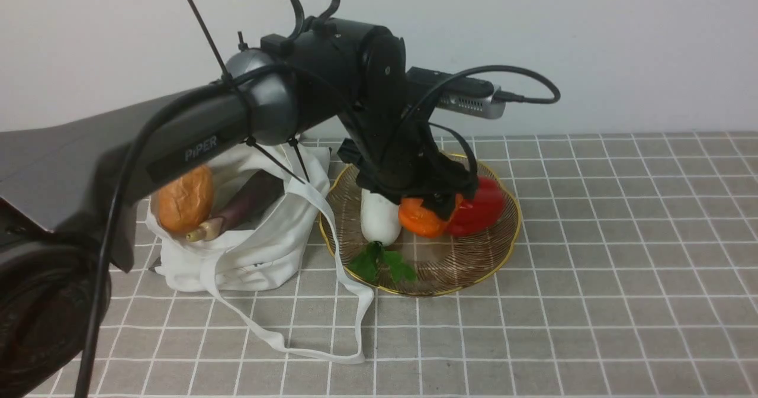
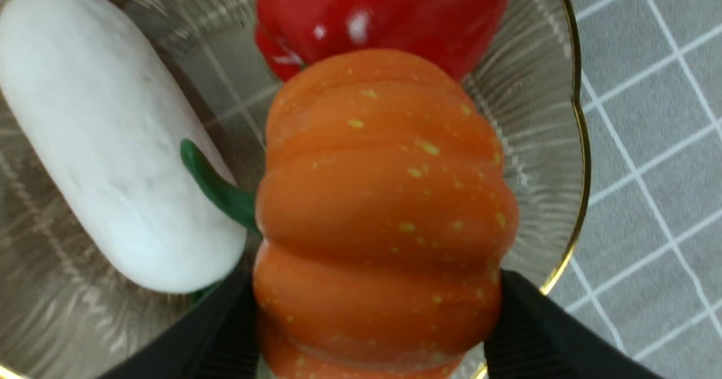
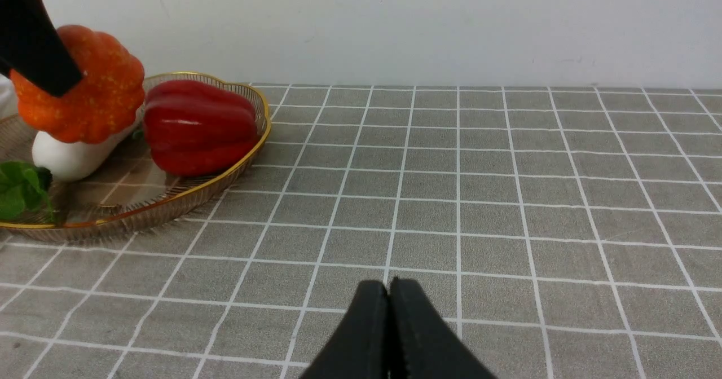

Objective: Take vegetables from bag on grey coffee tablecloth place on plate.

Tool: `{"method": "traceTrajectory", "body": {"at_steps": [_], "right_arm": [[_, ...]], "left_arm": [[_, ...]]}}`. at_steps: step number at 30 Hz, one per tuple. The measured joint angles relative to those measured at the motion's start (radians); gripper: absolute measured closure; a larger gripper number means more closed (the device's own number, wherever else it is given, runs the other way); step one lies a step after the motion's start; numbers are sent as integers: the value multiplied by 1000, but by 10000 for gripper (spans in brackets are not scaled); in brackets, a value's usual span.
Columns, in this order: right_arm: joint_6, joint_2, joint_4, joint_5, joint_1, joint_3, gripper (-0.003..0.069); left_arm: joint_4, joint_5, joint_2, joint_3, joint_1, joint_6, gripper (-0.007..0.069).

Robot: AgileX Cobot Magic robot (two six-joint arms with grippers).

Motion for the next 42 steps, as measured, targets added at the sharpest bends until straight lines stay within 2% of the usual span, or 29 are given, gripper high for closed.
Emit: {"method": "traceTrajectory", "body": {"at_steps": [2,5,10,14,19,20,21,22,26,27,28,34,38,42], "right_arm": [[0,0,0,0,0,0,674],[0,0,0,0,0,0,674],[0,0,0,0,0,0,674],[0,0,0,0,0,0,674],[0,0,0,0,0,0,674],[0,0,0,0,0,0,674],[0,0,0,0,0,0,674],[0,0,0,0,0,0,674],[0,0,0,0,0,0,674],[0,0,0,0,0,0,674],[0,0,0,0,0,0,674],[0,0,0,0,0,0,674],[0,0,0,0,0,0,674],[0,0,0,0,0,0,674]], "left_arm": [[0,9,0,0,-1,0,151],[1,20,0,0,-1,0,61],[1,25,0,0,-1,0,-38],[2,74,-21,-33,-1,-1,-38],[46,161,-105,-103,-1,-5,69],[80,214,-153,-133,-1,-6,148],[85,221,-166,-136,-1,-6,170],[135,271,-223,-160,-1,2,272],[250,304,-363,-164,-1,37,553],[253,304,-371,-162,-1,37,561],[263,308,-440,-148,-1,43,603],[235,314,-737,15,-1,43,629],[227,316,-947,201,-1,37,629],[197,255,-1301,576,-1,-8,629]]}}
